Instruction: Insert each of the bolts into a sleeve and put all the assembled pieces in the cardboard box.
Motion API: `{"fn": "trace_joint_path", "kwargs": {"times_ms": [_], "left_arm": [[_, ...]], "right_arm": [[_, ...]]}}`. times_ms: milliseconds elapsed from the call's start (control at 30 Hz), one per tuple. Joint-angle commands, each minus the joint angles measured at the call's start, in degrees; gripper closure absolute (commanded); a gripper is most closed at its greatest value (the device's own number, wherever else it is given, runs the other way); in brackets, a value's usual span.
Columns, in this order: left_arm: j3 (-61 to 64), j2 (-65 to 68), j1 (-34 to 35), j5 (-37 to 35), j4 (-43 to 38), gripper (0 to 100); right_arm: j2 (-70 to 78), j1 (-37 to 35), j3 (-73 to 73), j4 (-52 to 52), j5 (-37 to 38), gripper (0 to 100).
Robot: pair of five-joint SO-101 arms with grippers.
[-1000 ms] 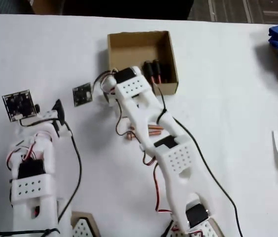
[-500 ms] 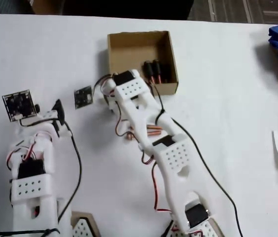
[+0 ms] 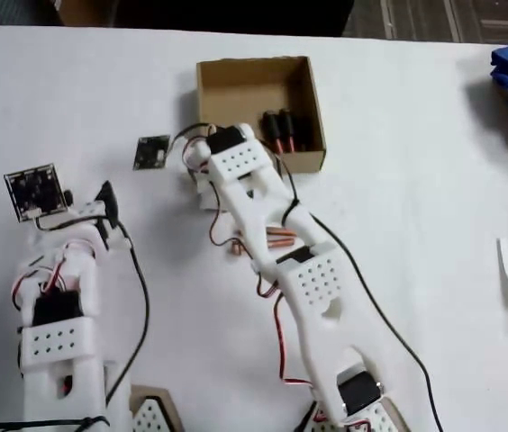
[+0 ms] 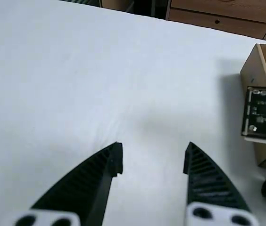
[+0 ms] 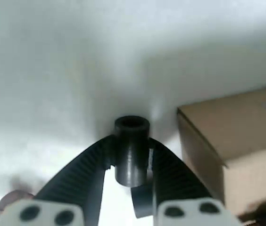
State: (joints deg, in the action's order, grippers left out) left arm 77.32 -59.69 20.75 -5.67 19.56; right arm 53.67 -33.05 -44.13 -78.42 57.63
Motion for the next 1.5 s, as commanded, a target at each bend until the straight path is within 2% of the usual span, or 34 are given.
{"fn": "trace_joint_path", "kwargs": {"times_ms": [0, 100, 267, 567, 733, 833, 967, 1100, 1233, 1467], "left_arm": [[-2.42, -1.32, 0.44, 0.18, -0.09, 77], [-2.51, -1.32, 0.44, 0.09, -0.09, 77], [-2.42, -1.32, -0.09, 0.09, -0.18, 77], [-2.24, -1.32, -7.12, -0.09, 0.09, 77], [-2.24, -1.05, -11.16, -8.35, 0.26, 77], [-2.33, -1.05, -12.66, -12.57, 0.26, 77], [-2.33, -1.05, -16.26, -17.32, 0.26, 77], [-2.59, -0.88, -21.8, -20.04, -0.18, 77], [-2.42, -0.88, -26.81, -20.31, 0.18, 77], [-2.42, -0.79, -28.13, -20.4, 2.11, 77]], "right_arm": [[-0.13, -0.75, -0.97, -4.0, -0.62, 97.8], [-1.98, -0.57, -0.97, -9.1, -4.31, 97.8], [-7.87, 1.27, -0.97, -9.19, -21.8, 97.8], [-25.45, 3.47, -0.26, -10.42, -37.1, 97.8], [-29.85, 8.66, -0.35, -17.89, -44.04, 97.8], [-32.22, 10.68, -0.35, -22.64, -44.66, 97.8], [-39.08, 14.29, 2.37, -22.9, -45.45, 97.8], [-50.95, 16.31, 6.59, -22.81, -51.87, 97.8], [-61.85, 17.1, 17.41, -18.07, -52.04, 97.8], [-80.57, 18.51, 58.2, 10.77, -52.22, 97.8]]}}
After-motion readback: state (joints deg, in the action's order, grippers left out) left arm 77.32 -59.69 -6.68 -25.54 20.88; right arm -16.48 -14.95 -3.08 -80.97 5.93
